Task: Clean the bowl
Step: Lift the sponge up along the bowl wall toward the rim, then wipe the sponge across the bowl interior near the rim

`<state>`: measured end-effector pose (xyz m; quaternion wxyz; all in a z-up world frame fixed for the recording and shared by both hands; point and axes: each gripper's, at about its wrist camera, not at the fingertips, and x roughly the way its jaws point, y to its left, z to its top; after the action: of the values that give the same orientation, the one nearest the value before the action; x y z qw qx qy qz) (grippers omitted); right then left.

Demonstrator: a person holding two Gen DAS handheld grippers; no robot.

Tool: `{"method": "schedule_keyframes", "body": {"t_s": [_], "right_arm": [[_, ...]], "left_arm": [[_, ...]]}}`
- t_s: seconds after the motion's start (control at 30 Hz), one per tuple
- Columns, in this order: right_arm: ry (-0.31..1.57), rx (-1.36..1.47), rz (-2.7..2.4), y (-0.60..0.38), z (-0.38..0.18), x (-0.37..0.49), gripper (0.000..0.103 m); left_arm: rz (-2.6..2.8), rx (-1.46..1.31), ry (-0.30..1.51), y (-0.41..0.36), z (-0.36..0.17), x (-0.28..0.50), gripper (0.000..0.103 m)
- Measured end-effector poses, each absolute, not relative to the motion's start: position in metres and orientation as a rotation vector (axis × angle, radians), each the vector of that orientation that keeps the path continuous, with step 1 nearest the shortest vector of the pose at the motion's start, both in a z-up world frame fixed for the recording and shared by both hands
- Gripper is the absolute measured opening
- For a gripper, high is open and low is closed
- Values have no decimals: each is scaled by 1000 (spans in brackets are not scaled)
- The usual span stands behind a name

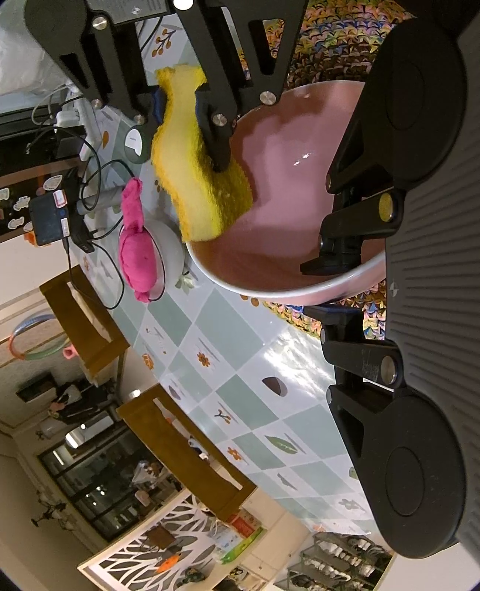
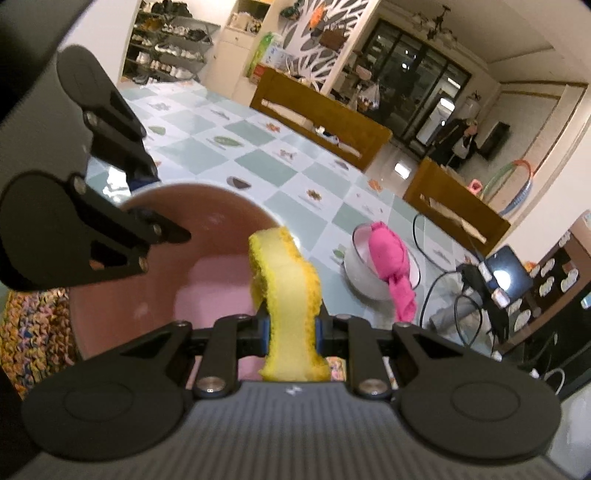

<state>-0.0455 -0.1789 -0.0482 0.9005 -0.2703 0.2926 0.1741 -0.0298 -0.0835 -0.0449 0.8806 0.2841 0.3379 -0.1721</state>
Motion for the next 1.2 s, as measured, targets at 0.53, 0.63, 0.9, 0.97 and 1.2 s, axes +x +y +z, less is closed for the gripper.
{"method": "schedule_keyframes", "body": {"t_s": [0.53, 0.63, 0.9, 0.97, 1.2], "right_arm": [[778, -468, 367, -202, -74, -62, 21], [779, -466, 378, -201, -75, -65, 22], [752, -467, 413, -201, -71, -64, 27], [741, -470, 426, -200, -69, -63, 31], [701, -504, 473, -190, -65, -63, 32]], "left_arm": [[-352, 558, 723, -81, -46, -27, 20], [-351, 553, 726, -80, -46, -27, 20], [-352, 553, 725, -81, -46, -26, 21], [-352, 555, 725, -81, -46, -26, 21], [-352, 558, 726, -83, -47, -27, 22]]}}
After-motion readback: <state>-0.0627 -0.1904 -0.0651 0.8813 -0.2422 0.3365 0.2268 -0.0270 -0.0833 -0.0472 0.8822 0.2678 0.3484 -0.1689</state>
